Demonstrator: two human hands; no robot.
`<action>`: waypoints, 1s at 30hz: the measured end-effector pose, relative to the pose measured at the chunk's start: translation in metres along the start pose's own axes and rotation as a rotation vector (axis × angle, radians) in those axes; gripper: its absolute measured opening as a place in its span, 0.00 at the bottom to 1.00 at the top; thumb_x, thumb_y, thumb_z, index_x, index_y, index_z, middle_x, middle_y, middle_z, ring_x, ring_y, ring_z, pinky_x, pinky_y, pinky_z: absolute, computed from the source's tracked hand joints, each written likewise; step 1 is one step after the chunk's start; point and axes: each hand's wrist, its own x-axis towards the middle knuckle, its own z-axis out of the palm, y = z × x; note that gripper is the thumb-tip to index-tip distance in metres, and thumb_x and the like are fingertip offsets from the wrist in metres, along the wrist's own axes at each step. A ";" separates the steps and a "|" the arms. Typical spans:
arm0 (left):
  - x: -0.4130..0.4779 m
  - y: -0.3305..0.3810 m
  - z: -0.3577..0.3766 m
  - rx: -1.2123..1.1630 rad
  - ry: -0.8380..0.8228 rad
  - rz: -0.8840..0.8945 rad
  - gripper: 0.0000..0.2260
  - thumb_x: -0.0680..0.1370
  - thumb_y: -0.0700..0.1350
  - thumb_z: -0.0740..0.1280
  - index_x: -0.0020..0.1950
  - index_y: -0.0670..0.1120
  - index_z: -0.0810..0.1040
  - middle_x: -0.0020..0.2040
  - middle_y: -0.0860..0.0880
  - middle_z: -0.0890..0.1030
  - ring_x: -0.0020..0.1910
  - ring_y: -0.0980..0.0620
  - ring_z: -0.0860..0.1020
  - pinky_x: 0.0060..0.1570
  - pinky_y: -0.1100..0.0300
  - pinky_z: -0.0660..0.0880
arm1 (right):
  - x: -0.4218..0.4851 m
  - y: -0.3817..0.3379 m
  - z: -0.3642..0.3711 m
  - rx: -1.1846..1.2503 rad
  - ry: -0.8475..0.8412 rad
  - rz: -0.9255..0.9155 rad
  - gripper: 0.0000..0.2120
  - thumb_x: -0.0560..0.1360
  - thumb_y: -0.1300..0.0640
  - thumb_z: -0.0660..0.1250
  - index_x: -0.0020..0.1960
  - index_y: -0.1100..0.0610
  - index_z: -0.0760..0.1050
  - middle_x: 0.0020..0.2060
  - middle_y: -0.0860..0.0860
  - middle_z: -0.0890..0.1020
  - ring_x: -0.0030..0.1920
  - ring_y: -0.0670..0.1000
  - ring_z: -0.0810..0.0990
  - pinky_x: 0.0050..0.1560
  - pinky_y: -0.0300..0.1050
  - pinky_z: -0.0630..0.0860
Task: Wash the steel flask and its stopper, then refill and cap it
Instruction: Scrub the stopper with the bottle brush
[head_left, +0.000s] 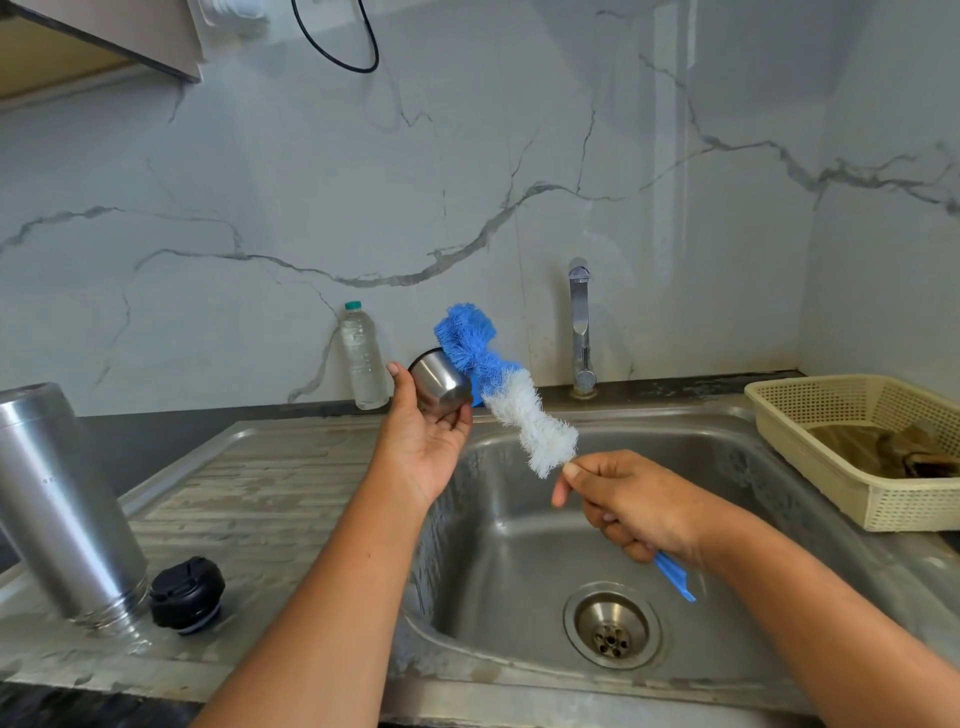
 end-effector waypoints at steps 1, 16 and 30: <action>0.001 0.000 -0.001 -0.011 -0.003 -0.006 0.30 0.80 0.64 0.65 0.71 0.42 0.73 0.58 0.38 0.85 0.57 0.44 0.84 0.54 0.52 0.81 | 0.000 0.000 0.000 -0.005 0.008 -0.002 0.18 0.86 0.46 0.58 0.53 0.57 0.80 0.28 0.47 0.66 0.26 0.46 0.58 0.25 0.40 0.56; -0.009 0.001 -0.001 -0.011 -0.078 0.066 0.26 0.80 0.61 0.69 0.70 0.45 0.76 0.63 0.38 0.84 0.59 0.40 0.85 0.62 0.43 0.80 | -0.002 -0.002 0.001 -0.064 -0.051 -0.001 0.18 0.86 0.46 0.58 0.53 0.57 0.80 0.28 0.46 0.66 0.27 0.47 0.58 0.26 0.42 0.55; -0.017 0.002 0.004 -0.039 -0.124 -0.010 0.30 0.80 0.65 0.64 0.72 0.43 0.75 0.54 0.40 0.87 0.52 0.44 0.87 0.56 0.48 0.81 | -0.005 -0.003 0.001 0.079 -0.110 0.053 0.16 0.86 0.48 0.58 0.52 0.57 0.79 0.28 0.48 0.63 0.26 0.46 0.56 0.24 0.37 0.52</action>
